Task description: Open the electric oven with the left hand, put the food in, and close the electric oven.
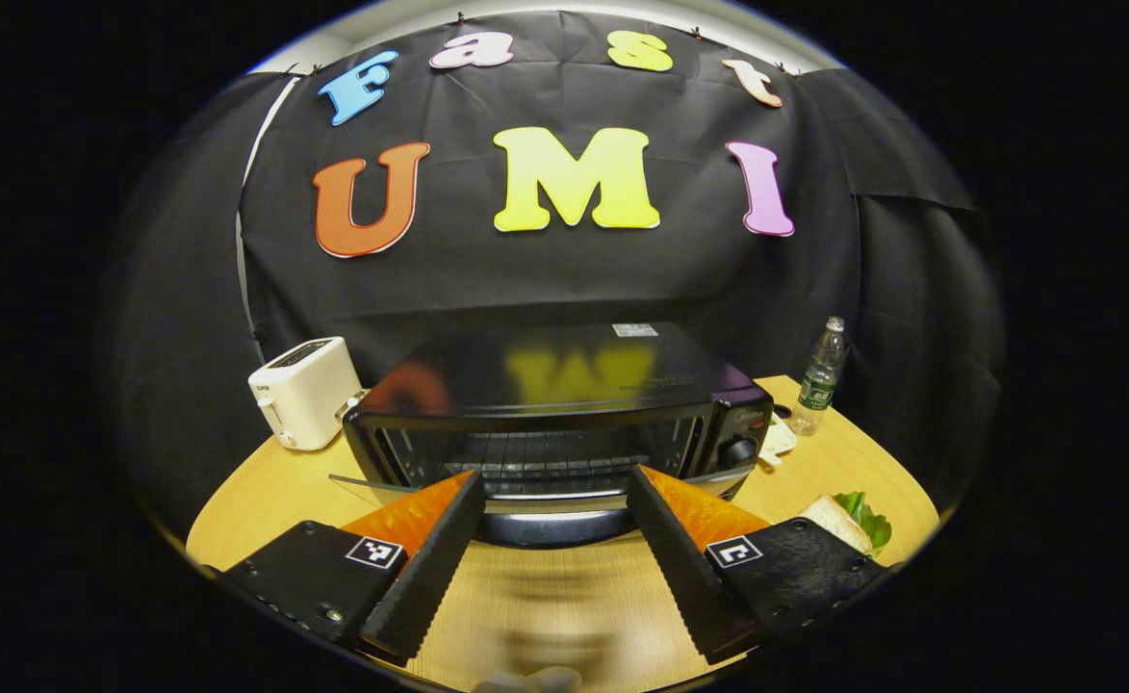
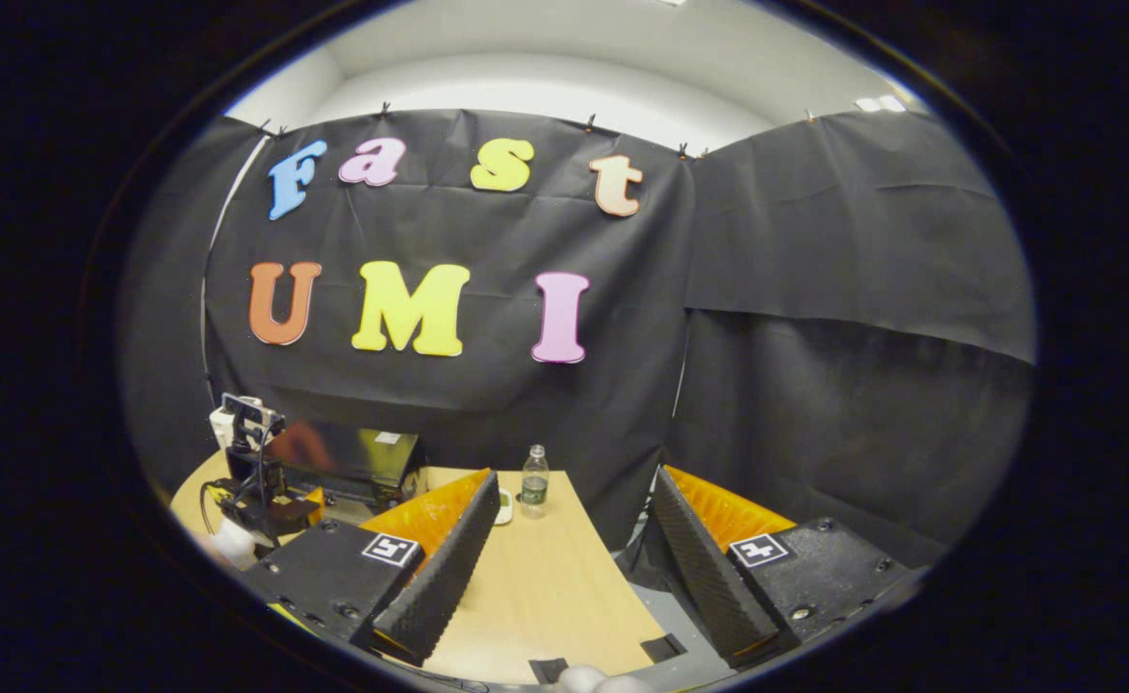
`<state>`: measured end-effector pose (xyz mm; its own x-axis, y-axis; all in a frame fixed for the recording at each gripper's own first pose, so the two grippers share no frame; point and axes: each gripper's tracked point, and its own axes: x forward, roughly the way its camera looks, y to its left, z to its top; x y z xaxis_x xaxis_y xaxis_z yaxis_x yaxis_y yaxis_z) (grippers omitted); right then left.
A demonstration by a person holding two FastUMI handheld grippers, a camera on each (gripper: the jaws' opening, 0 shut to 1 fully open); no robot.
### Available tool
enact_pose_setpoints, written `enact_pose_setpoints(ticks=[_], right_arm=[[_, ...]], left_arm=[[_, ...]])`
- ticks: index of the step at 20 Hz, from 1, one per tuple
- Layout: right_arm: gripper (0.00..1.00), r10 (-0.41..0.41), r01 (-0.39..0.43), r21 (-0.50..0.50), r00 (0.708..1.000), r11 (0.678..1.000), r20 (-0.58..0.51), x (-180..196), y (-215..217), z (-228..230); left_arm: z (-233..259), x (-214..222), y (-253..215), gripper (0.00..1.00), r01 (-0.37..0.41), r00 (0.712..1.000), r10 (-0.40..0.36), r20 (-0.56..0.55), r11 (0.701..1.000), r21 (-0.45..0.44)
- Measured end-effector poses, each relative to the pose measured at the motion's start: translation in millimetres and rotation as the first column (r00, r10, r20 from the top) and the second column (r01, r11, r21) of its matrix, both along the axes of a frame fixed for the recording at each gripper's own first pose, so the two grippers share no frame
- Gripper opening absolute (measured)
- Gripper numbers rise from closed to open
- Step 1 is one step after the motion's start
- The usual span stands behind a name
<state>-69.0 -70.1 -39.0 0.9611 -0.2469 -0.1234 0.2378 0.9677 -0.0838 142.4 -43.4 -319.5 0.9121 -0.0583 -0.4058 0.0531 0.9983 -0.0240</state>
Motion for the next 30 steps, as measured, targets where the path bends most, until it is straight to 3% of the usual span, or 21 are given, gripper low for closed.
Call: enact_pose_setpoints(ticks=[11, 12, 14, 16, 17, 18, 19, 20, 22, 23, 24, 29, 30], right_arm=[[1.0, 0.019, -0.019, 0.009, 0.999, 1.0, -0.03, -13, 9, -17], [0.95, 0.021, -0.021, 0.01, 0.999, 1.0, -0.032, -16, 9, -19], [1.0, 0.021, -0.02, 0.014, 0.999, 1.0, -0.034, -16, 11, -19], [1.0, 0.015, -0.015, 0.004, 0.999, 1.0, -0.043, -17, 11, -22], [0.95, 0.013, -0.013, -0.001, 0.999, 1.0, -0.048, -17, 10, -23], [0.95, 0.007, -0.007, -0.003, 0.999, 1.0, -0.052, -18, 9, -25], [1.0, 0.004, -0.005, -0.004, 0.998, 1.0, -0.059, -18, 9, -28], [1.0, 0.0, 0.0, -0.004, 0.998, 1.0, -0.066, -19, 8, -29], [1.0, -0.006, 0.006, -0.005, 0.997, 1.0, -0.078, -20, 7, -34], [0.95, -0.009, 0.008, -0.005, 0.997, 1.0, -0.083, -20, 6, -36], [1.0, -0.008, 0.008, -0.003, 0.996, 1.0, -0.086, -19, 6, -39], [1.0, 0.028, -0.024, 0.036, 0.993, 0.999, -0.115, -8, 12, -60], [1.0, 0.046, -0.04, 0.049, 0.99, 0.998, -0.13, -3, 14, -70]], left_arm=[[-61, -74, -5, 0.98, 0.006, 0.99, -0.004, -0.139, 1.0, 0.013], [-69, -79, -5, 0.98, 0.009, 0.988, -0.006, -0.154, 1.0, 0.017], [-89, -88, -6, 0.98, 0.012, 0.979, -0.007, -0.202, 1.0, 0.024], [-108, -96, -9, 0.96, 0.017, 0.969, -0.011, -0.245, 1.0, 0.023], [-118, -99, -11, 0.96, 0.018, 0.962, -0.012, -0.271, 1.0, 0.02], [-127, -99, -11, 0.89, 0.013, 0.955, -0.009, -0.298, 1.0, 0.013], [-134, -99, -12, 1.0, 0.008, 0.947, -0.005, -0.321, 1.0, 0.006], [-135, -100, -13, 0.96, 0.003, 0.948, -0.003, -0.318, 1.0, 0.001], [-131, -98, -11, 1.0, 0.012, 0.957, -0.007, -0.289, 1.0, 0.014], [-127, -98, -10, 0.96, 0.01, 0.96, -0.006, -0.28, 1.0, 0.013], [-124, -97, -9, 0.96, 0.005, 0.963, -0.003, -0.27, 1.0, 0.009], [-89, -103, 7, 0.96, 0.009, 0.98, -0.011, -0.198, 1.0, -0.009], [-77, -108, 10, 1.0, 0.012, 0.984, -0.012, -0.18, 1.0, -0.003]])
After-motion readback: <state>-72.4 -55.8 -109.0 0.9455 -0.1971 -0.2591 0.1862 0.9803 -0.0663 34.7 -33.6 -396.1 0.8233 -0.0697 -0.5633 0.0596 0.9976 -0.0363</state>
